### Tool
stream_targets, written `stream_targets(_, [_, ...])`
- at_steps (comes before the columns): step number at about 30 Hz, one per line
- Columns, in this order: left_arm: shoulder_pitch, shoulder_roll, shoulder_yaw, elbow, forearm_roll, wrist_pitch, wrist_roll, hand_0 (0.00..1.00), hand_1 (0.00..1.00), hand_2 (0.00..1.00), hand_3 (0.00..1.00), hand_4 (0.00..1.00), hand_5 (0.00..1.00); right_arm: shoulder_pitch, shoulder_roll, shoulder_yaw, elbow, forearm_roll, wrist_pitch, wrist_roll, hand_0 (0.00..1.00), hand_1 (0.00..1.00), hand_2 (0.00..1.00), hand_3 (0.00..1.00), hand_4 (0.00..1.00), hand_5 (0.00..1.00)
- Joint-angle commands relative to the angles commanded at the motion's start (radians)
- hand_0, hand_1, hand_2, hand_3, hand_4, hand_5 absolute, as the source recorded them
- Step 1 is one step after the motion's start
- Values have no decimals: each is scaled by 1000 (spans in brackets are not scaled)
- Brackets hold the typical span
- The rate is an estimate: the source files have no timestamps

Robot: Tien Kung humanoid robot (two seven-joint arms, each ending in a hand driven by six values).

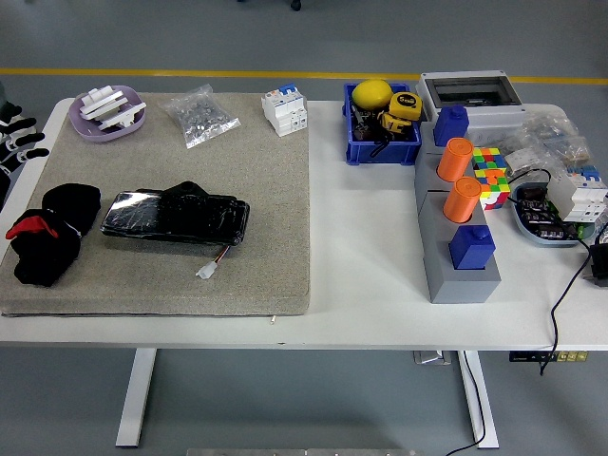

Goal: Pick the rag up,wipe the panel,place it on the desk

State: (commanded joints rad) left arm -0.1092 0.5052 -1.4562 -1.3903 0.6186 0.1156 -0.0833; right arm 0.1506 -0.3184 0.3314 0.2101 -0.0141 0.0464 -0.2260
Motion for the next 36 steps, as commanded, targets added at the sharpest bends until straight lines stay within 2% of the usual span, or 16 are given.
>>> stream_targets(2, [-3,2,0,-4,73,35,1,444,542,560,565,816,367,0,0,-2,1,2,0,1,711,597,647,636,998,564])
stream_targets(7, [-17,10,15,-9,281,158,62,444,542,560,565,816,367,0,-2,-8,2,7,1,4,711,597,647,636,998,564])
stream_targets(8, [-20,11,17,-5,327,169,79,588,652,688,607,872,335,0,-2,-10,3,9,2,4,711,596,648,635,998,565])
stream_targets(10, [-29,16,26,6,411,179,117,588,652,688,607,872,335,1,-3,-11,3,10,2,5,711,596,648,635,998,565])
stream_targets(13, [-41,23,39,29,535,167,191,588,652,688,607,872,335,4,-4,-9,4,7,2,4,711,596,648,635,998,565])
stream_targets(14, [-48,25,46,41,580,161,225,703,724,765,780,990,349,4,-5,-12,4,9,3,5,711,596,648,636,998,566])
stream_targets(19, [-77,33,75,107,788,113,342,703,724,765,780,990,349,6,-8,-8,5,3,3,3,711,596,648,636,998,566])
stream_targets(20, [-82,34,81,123,834,106,353,778,827,871,861,998,363,6,-8,-9,5,4,3,4,711,595,648,636,998,566])
stream_targets(25, [-100,30,105,178,1048,84,384,778,827,871,861,998,363,7,-8,-13,6,7,4,5,711,595,648,636,998,566])
stream_targets(27, [-108,27,115,193,1120,82,389,802,858,911,876,998,369,7,-9,-15,6,8,5,6,711,596,648,636,998,566])
stream_targets(29, [-114,22,125,203,1147,77,392,802,858,911,876,998,369,8,-9,-17,6,9,4,7,711,596,648,636,998,566])
stream_targets(36, [-143,-4,174,224,1151,74,399,807,861,915,873,998,380,14,-9,-18,7,10,3,8,711,594,648,635,998,568])
